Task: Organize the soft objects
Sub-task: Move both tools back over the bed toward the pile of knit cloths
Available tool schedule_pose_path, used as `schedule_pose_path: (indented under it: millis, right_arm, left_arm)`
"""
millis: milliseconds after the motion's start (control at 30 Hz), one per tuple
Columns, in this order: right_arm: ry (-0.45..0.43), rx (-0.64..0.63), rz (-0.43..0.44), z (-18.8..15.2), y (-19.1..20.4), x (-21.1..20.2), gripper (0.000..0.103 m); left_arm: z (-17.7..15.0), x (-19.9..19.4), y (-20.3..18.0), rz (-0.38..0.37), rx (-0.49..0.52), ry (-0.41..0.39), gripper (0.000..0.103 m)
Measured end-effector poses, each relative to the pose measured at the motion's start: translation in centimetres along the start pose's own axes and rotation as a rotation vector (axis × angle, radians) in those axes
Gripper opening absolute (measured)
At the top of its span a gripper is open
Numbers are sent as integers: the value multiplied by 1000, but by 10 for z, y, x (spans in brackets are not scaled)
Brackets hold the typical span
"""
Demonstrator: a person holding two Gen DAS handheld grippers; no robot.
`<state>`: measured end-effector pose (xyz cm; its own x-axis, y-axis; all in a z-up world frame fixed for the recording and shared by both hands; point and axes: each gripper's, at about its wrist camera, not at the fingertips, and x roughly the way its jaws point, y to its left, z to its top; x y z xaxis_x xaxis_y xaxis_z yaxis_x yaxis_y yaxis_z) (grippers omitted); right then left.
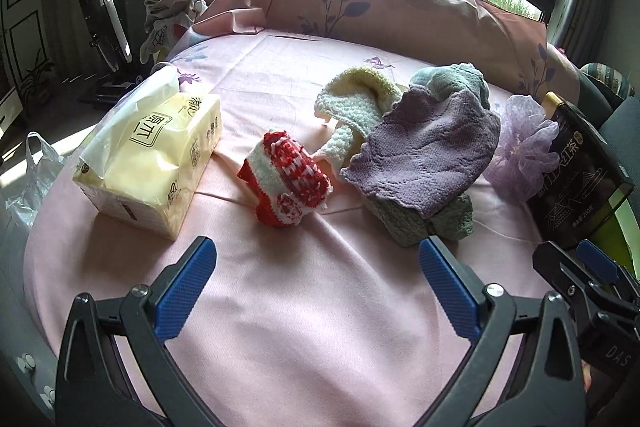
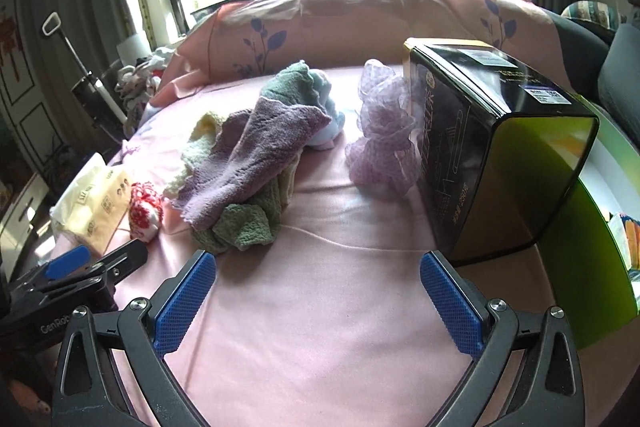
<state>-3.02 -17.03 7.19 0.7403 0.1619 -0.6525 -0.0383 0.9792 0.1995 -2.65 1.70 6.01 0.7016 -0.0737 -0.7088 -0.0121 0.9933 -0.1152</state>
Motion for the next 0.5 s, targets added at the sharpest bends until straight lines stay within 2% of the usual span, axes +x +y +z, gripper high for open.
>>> schedule_pose_path:
  millis: [67,133,200,267,367,500]
  right_arm:
    - [-17,27,35,3,-2,-3,88]
    - [-39,62,42,4,-6,-5,79]
    - [-53,98,28,4,-10,-6,69]
    - [-55,124,26,3,-13,-7,50]
    - [-57,156,43,1,-18,-8,44]
    - [-60,170,79,-1,-20,-10,44]
  left_arm:
    - [6,1,0,9,-5,10,90]
    - [15,0,-3,-18,-18,28,81]
    - [29,-6,-6,-61,-13,17,80]
    - [44,-16,-11,-66,-11,-17,80]
    - [62,-24,-13,-101,-26,-68,78]
    - [56,-15,-3,-124,-50,-93,73]
